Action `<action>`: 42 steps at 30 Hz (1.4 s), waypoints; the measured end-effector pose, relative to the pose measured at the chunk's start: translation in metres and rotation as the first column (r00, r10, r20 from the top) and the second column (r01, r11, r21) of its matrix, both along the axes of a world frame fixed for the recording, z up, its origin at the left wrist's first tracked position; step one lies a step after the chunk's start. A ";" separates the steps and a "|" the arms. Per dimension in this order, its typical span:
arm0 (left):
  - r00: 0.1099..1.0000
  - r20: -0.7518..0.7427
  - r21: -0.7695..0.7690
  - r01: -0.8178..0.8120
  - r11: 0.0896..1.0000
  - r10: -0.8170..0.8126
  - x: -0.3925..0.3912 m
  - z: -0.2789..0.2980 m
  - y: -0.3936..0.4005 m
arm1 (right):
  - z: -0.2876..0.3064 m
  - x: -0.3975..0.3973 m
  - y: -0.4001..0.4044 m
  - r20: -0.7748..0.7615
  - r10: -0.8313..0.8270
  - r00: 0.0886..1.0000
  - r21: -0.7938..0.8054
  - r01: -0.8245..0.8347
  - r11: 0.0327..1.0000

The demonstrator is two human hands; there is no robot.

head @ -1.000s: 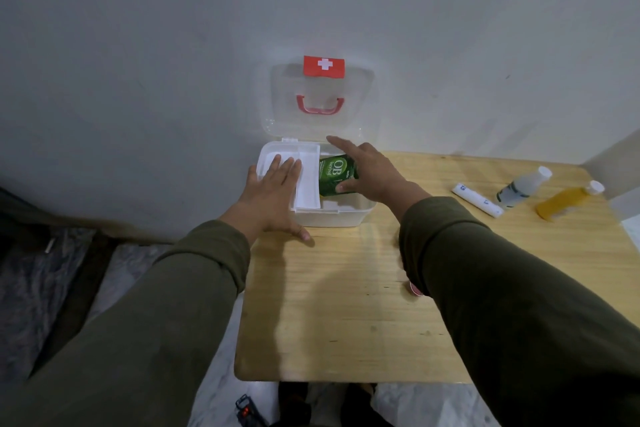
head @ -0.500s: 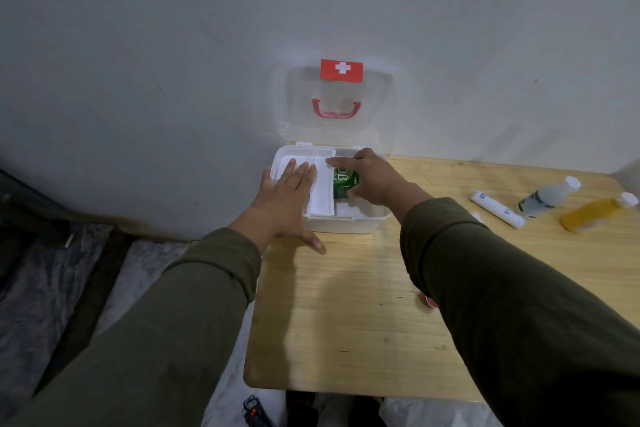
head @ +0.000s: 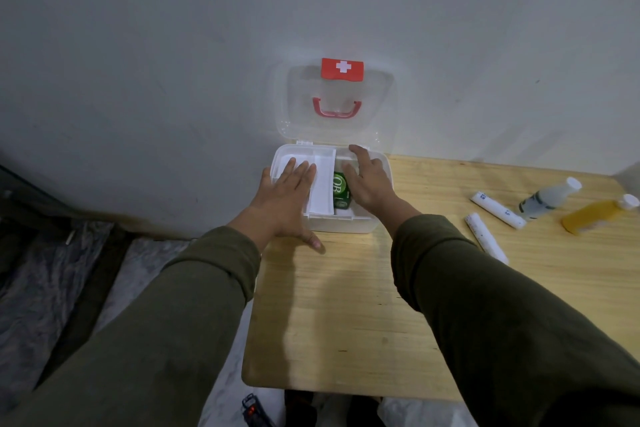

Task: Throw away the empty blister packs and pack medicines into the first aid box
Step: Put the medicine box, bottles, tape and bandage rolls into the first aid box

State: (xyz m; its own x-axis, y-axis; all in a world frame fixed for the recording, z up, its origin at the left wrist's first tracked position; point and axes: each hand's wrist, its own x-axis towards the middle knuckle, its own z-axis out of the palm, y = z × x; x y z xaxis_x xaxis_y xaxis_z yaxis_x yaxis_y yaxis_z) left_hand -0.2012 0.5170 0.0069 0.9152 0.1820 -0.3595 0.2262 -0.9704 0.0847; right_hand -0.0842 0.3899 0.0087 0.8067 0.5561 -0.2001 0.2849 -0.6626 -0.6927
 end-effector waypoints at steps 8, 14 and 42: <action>1.000 -0.007 0.013 0.003 1.000 -0.002 0.000 0.001 -0.001 | 0.003 -0.004 0.001 -0.051 -0.015 0.999 0.115 0.021 0.993; 1.000 -0.002 0.006 0.003 1.000 -0.003 0.000 0.001 0.000 | 0.003 -0.013 -0.002 0.193 -0.095 0.977 0.087 0.079 0.993; 0.991 0.125 -0.054 0.043 0.998 -0.036 -0.003 0.010 -0.007 | 0.029 -0.019 -0.011 0.296 -0.059 0.953 0.182 0.005 0.983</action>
State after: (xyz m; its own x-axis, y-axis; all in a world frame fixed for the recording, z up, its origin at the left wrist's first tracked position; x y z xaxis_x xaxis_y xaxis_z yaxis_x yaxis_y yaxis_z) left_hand -0.2044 0.5101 0.0171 0.9595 0.1277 -0.2511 0.1723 -0.9712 0.1646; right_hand -0.1029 0.3793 0.0381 0.8321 0.5334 0.1522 0.4775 -0.5492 -0.6858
